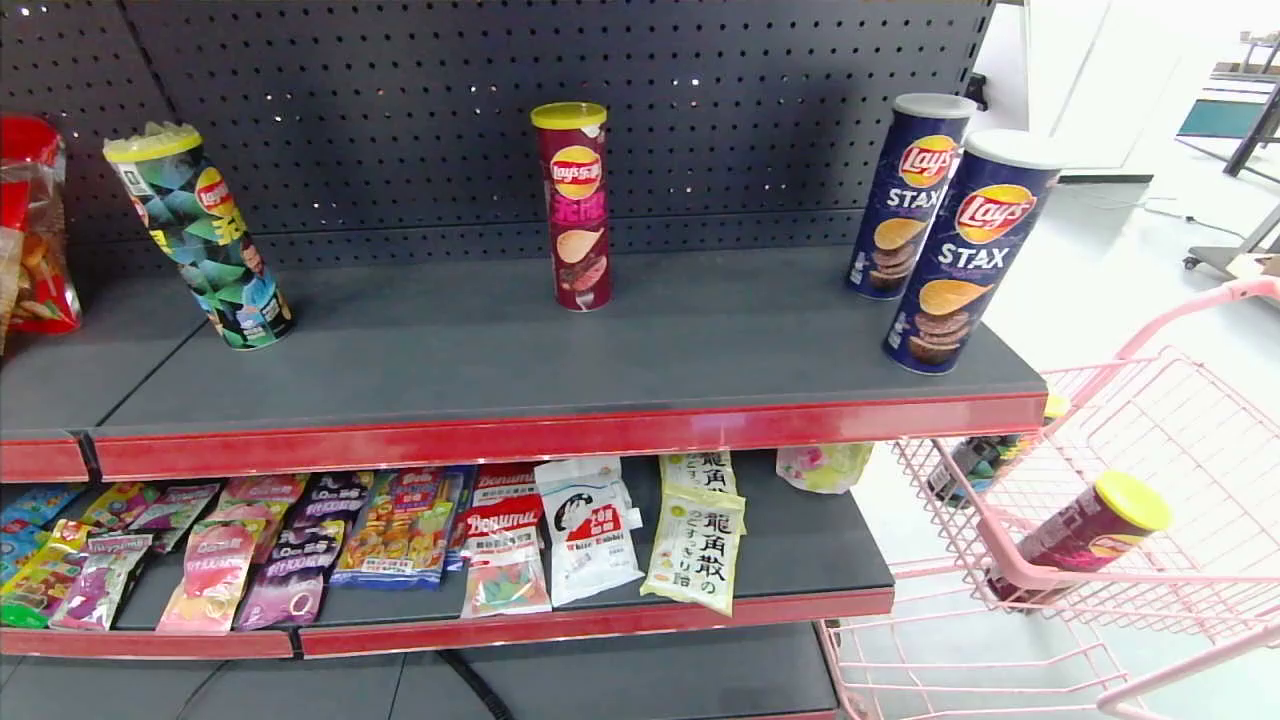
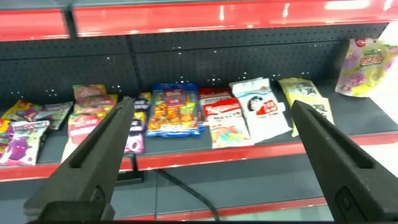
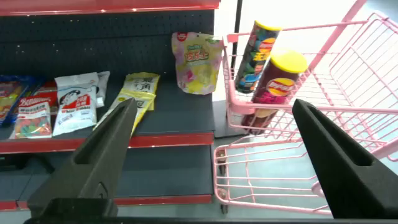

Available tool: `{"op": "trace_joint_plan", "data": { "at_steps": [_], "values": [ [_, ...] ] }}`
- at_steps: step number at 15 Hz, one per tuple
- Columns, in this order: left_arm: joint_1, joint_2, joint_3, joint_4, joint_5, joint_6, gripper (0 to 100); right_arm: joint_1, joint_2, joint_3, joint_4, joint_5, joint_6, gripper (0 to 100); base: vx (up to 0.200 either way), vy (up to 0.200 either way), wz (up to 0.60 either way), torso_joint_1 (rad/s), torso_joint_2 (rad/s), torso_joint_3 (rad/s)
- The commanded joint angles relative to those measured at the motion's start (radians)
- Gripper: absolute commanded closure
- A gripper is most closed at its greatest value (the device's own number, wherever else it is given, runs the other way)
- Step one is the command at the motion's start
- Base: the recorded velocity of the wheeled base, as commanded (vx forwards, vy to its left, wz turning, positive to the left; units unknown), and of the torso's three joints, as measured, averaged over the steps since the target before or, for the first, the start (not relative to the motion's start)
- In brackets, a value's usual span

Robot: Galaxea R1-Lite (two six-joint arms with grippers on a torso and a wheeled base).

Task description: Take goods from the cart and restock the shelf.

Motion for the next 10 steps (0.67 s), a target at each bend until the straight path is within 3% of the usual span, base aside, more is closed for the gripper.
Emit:
{"op": "trace_joint_plan", "data": {
  "at_steps": [1,5,7,10],
  "values": [
    [-0.001,0.001,0.000,0.000,0.000,0.000,0,0.000,0.000,0.000,0.000,0.001,-0.001,0,0.000,-0.200,0.00,0.002,0.00,0.002],
    [0.000,0.001,0.000,0.000,0.000,0.000,0,0.000,0.000,0.000,0.000,-0.001,0.001,0,0.000,-0.200,0.00,0.007,0.00,0.005],
    [0.000,0.001,0.000,0.000,0.000,0.000,0,0.000,0.000,0.000,0.000,-0.005,0.001,0,0.000,0.000,0.00,0.000,0.00,0.000],
    [0.000,0.001,0.000,0.000,0.000,-0.002,0,0.000,0.000,0.000,0.001,-0.007,0.001,0,0.000,0.000,-0.60,0.004,0.00,0.002]
  ]
}}
